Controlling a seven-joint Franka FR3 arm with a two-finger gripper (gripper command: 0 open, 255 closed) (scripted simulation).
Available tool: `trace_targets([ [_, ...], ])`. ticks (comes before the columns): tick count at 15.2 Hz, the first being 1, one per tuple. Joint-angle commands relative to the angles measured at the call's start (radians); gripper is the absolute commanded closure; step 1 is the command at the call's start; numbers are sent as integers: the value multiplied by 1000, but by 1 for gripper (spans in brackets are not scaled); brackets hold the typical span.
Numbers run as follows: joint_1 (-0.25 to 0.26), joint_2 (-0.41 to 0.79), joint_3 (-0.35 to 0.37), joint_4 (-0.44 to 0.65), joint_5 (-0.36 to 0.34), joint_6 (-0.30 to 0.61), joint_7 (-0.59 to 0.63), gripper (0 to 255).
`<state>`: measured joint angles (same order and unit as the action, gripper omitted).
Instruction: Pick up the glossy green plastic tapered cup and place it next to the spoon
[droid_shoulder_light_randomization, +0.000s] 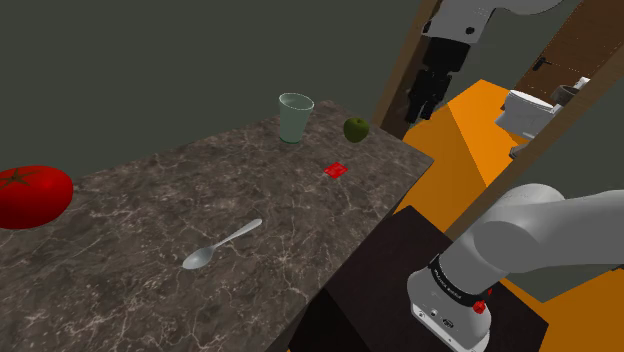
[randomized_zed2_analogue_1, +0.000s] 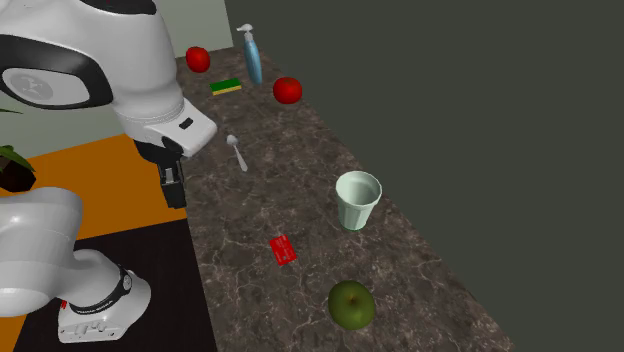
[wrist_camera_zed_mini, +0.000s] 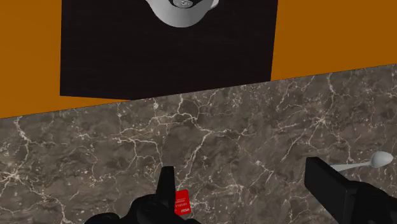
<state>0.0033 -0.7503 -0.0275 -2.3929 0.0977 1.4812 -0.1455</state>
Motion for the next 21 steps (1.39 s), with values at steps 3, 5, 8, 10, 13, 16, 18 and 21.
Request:
trace_targets([
  [3,-1,65,-6,12,5,62,-8,0],
  [5,-1,133,-13,30,11,121,-16,0],
  [8,0,237,-23,67,23,201,-30,0],
  [10,1,308,-30,98,32,250,-39,0],
  [13,2,416,-40,155,50,313,-55,0],
  [16,3,525,-49,223,70,366,-71,0],
  [18,3,597,-55,275,86,395,-82,0],
  [21,2,707,-62,362,111,428,-99,0],
])
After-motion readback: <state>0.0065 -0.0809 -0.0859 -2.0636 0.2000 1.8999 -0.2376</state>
